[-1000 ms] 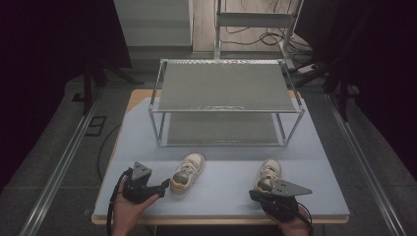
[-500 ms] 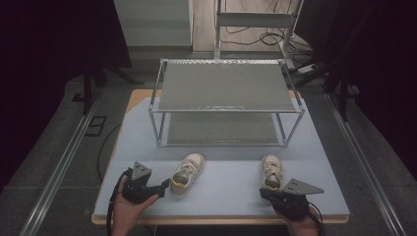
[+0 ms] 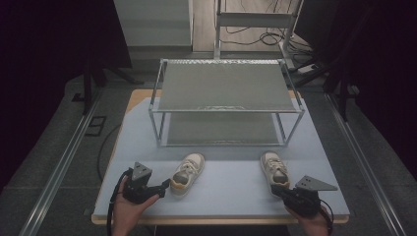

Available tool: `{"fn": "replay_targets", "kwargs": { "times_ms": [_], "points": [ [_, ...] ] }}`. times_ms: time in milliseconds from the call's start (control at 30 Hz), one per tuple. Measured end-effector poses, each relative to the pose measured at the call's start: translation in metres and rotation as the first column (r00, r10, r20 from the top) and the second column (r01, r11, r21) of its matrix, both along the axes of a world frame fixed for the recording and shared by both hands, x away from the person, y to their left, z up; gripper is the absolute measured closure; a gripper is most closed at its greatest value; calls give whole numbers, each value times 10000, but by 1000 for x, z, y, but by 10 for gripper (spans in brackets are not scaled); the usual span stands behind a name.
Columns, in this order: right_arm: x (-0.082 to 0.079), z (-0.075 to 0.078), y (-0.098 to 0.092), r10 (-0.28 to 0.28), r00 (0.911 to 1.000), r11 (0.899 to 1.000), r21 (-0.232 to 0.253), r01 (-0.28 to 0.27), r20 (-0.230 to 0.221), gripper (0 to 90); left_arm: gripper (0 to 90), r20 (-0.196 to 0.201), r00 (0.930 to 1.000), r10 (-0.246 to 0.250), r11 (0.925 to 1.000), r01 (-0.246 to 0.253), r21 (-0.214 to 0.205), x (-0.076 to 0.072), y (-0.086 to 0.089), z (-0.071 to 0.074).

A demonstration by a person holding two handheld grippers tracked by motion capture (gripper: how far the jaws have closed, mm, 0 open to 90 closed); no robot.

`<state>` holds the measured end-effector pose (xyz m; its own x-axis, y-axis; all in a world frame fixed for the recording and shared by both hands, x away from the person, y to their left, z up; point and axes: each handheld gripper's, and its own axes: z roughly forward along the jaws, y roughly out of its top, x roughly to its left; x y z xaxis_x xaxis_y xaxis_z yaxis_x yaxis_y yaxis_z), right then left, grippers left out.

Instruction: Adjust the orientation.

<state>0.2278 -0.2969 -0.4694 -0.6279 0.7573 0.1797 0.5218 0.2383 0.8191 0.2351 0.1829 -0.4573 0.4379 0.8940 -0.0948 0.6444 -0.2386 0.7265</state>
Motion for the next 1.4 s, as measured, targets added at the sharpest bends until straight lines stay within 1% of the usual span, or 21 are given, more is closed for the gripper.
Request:
{"fn": "replay_targets", "kwargs": {
  "times_ms": [100, 500, 667, 700, 900, 1133, 1200, 1333, 1400],
  "points": [
    [1, 0, -4, -186, 9998, 9998, -76, 186, 35, 898, 253, 11, 10000, 4, 10000, -4, -13, 0, 0, 0],
    [5, 0, -20, -674, 9977, 9977, 89, 674, -33, 898, 253, 5, 10000, 9, 10000, -9, 0, 0, 0, 0],
    [7, -3, -25, -903, 9959, 9959, -111, 902, -107, 898, 253, 22, 10000, 12, 10000, -12, -13, 0, 0, 0],
    [8, -3, -26, -917, 9957, 9958, -48, 916, -158, 898, 253, 17, 10000, 8, 10000, -8, -17, 0, 0, 0],
    [8, -3, -27, -919, 9957, 9958, -14, 919, -146, 898, 253, 8, 10000, 2, 10000, -2, 13, 0, 0, 0],
    [9, -4, -29, -993, 9949, 9950, 34, 994, -196, 897, 253, 88, 10000, 19, 10000, -19, -28, -1, 0, 1],
    [8, -3, -28, -874, 9960, 9961, 120, 877, -191, 886, 252, 97, 9999, 40, 10000, -39, -43, -1, 0, 2],
    [5, 3, -22, -592, 9982, 9980, 211, 591, 62, 855, 253, 172, 9998, 81, 9998, -78, -170, -2, 1, 5],
    [3, 7, -19, -476, 9985, 9986, 251, 470, 265, 806, 253, 211, 9997, 88, 9997, -82, -249, -3, 1, 6]
  ]
}}
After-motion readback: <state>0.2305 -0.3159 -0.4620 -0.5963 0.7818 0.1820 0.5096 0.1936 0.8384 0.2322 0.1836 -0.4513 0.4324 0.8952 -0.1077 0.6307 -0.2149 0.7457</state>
